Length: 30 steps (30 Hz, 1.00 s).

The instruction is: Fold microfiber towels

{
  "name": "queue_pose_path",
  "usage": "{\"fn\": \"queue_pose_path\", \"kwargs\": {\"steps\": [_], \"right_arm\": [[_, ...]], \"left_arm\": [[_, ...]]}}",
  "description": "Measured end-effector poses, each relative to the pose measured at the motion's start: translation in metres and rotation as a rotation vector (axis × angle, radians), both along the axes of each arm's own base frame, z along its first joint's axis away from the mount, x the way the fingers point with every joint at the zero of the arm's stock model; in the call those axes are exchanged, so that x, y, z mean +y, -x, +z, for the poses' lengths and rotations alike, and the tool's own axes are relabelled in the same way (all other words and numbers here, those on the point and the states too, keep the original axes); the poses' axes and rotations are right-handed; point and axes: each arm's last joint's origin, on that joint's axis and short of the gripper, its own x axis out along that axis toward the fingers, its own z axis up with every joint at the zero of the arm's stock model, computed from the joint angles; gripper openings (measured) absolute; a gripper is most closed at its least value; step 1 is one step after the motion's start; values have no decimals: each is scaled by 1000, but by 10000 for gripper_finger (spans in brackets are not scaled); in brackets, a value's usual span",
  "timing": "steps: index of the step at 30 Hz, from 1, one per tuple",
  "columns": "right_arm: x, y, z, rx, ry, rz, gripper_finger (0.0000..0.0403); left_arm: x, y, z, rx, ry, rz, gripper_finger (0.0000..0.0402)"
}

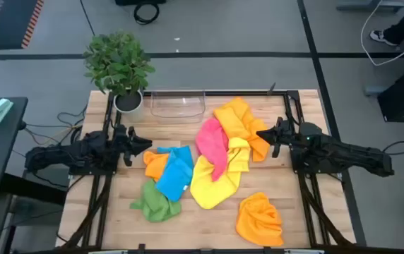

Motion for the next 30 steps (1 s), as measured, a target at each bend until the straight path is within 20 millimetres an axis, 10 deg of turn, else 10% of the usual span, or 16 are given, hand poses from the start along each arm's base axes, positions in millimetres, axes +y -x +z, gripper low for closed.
{"fn": "queue_pose_path", "kwargs": {"steps": [30], "right_arm": [[0, 0, 0, 0, 0, 0, 15]], "left_arm": [[0, 0, 0, 0, 0, 0, 90]]}}
